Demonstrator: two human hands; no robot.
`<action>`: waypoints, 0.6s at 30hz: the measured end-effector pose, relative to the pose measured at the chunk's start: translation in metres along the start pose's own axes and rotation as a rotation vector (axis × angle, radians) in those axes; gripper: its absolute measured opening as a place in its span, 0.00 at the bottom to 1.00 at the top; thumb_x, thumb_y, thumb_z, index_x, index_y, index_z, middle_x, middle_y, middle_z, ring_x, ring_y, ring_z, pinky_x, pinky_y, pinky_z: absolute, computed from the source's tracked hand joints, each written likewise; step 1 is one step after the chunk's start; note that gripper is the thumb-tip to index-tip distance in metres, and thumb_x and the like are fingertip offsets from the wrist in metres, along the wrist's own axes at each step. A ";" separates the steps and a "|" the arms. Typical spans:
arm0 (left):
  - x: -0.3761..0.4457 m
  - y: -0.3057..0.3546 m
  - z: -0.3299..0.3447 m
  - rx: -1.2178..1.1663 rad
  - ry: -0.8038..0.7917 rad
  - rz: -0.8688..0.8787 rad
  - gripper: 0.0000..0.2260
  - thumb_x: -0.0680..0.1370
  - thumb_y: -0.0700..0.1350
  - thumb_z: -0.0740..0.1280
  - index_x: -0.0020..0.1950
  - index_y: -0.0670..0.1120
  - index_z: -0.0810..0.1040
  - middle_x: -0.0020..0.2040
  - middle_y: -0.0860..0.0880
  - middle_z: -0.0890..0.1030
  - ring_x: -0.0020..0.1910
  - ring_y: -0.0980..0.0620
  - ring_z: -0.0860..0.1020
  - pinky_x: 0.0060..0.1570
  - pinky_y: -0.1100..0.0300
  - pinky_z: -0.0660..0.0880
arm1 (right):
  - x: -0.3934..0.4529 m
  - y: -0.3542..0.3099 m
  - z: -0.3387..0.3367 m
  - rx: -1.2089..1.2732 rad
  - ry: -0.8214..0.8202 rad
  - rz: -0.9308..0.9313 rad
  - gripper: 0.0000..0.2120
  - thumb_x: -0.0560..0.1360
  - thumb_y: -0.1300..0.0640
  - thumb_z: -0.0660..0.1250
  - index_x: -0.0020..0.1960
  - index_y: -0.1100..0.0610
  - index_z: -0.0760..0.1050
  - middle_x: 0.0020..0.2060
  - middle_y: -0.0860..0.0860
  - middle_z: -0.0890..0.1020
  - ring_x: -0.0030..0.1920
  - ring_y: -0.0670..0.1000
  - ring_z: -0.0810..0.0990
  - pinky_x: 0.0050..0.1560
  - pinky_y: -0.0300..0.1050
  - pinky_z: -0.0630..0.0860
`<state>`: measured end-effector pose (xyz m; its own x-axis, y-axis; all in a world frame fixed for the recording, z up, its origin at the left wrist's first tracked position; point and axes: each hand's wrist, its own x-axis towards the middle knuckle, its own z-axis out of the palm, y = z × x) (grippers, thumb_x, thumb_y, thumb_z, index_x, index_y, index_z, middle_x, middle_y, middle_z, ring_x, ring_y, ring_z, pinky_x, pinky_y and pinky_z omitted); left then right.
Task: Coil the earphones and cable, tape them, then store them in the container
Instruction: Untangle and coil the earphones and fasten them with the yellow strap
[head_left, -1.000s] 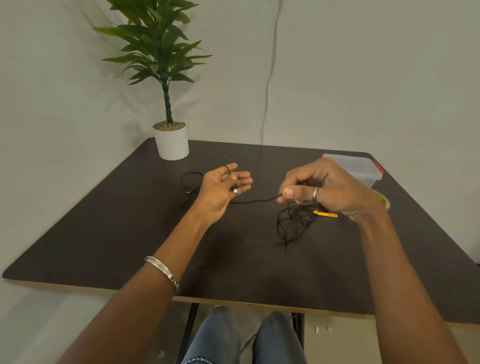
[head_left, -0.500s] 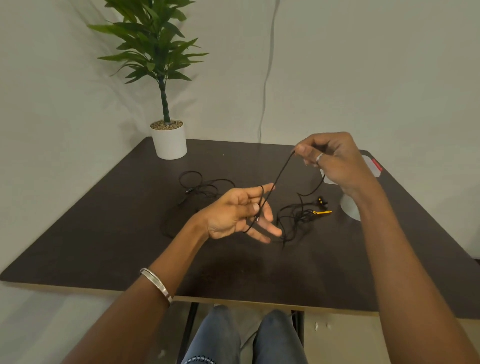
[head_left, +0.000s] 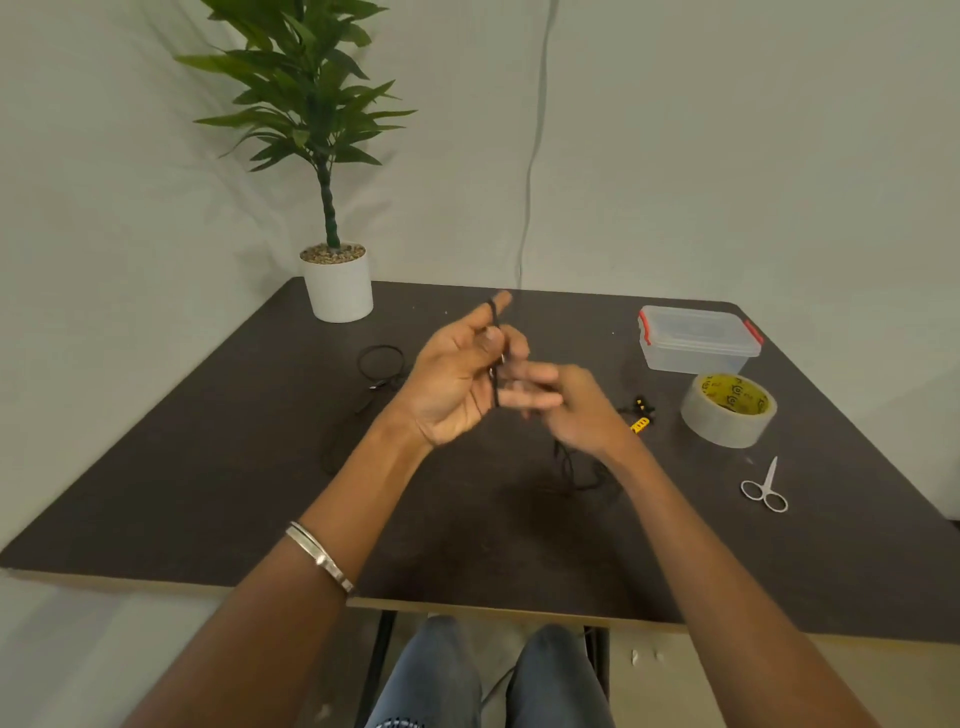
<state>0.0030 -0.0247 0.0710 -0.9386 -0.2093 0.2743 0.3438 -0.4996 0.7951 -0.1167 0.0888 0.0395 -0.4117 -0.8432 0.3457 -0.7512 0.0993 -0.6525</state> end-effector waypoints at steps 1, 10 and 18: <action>0.003 0.003 -0.003 0.033 0.086 0.047 0.23 0.81 0.37 0.55 0.75 0.44 0.55 0.37 0.45 0.80 0.43 0.41 0.84 0.46 0.36 0.78 | -0.006 -0.004 0.005 0.026 -0.068 -0.006 0.17 0.77 0.69 0.61 0.46 0.48 0.79 0.36 0.42 0.81 0.34 0.39 0.78 0.39 0.40 0.74; 0.002 -0.004 -0.038 0.581 0.289 0.041 0.28 0.84 0.40 0.53 0.78 0.52 0.41 0.46 0.50 0.84 0.58 0.46 0.80 0.62 0.41 0.71 | -0.026 -0.040 -0.024 -0.058 -0.260 -0.080 0.05 0.78 0.61 0.65 0.48 0.57 0.81 0.30 0.47 0.80 0.33 0.40 0.78 0.36 0.32 0.71; -0.016 -0.024 -0.019 0.422 -0.147 -0.250 0.25 0.82 0.43 0.56 0.77 0.52 0.52 0.47 0.43 0.82 0.57 0.35 0.79 0.60 0.34 0.70 | 0.013 -0.033 -0.070 0.001 -0.012 -0.079 0.08 0.71 0.64 0.73 0.40 0.51 0.80 0.34 0.49 0.83 0.37 0.42 0.81 0.45 0.37 0.77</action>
<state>0.0105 -0.0250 0.0369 -0.9953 0.0093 0.0968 0.0948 -0.1295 0.9870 -0.1332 0.1116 0.1128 -0.3448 -0.8548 0.3879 -0.7809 0.0319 -0.6239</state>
